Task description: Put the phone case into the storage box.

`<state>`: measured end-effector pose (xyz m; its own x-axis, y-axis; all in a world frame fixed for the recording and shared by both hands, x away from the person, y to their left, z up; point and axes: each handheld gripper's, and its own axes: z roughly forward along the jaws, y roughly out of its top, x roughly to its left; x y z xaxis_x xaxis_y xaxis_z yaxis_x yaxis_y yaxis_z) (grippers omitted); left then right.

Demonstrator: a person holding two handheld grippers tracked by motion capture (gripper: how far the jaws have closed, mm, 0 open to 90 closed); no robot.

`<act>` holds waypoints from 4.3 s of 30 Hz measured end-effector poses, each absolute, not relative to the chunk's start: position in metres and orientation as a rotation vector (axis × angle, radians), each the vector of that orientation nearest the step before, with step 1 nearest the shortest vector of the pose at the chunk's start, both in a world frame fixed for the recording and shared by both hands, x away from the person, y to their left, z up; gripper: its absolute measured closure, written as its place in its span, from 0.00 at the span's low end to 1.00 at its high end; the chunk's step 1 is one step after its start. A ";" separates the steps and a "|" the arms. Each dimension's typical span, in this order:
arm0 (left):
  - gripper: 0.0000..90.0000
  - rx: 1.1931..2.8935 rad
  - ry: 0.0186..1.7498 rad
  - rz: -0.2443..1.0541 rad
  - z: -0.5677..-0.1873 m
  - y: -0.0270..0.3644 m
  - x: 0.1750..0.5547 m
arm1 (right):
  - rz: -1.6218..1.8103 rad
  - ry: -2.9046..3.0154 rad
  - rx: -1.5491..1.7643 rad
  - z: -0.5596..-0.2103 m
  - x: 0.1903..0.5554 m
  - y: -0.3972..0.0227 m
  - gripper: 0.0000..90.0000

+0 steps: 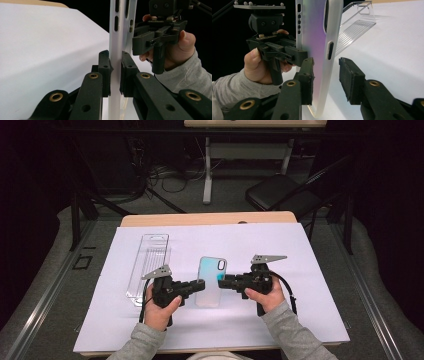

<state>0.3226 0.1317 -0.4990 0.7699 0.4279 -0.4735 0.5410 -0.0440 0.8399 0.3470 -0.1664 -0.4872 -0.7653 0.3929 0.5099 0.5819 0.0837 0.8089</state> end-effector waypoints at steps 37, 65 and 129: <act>0.91 1.684 0.761 -0.128 -0.501 0.126 0.320 | -1.721 -2.139 -0.975 -0.490 0.349 -0.167 0.86; 0.91 1.684 0.767 -0.122 -0.501 0.126 0.320 | -1.731 -2.100 -0.997 -0.492 0.350 -0.170 0.90; 0.61 1.684 0.804 0.033 -0.502 0.130 0.323 | -1.788 -2.222 -1.116 -0.493 0.347 -0.171 0.91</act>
<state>0.3233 0.1301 -0.5017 0.7598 0.5190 -0.3916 0.4852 -0.0516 0.8729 0.3472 -0.1713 -0.4934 -0.7319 0.4819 0.4818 0.5737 0.0543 0.8172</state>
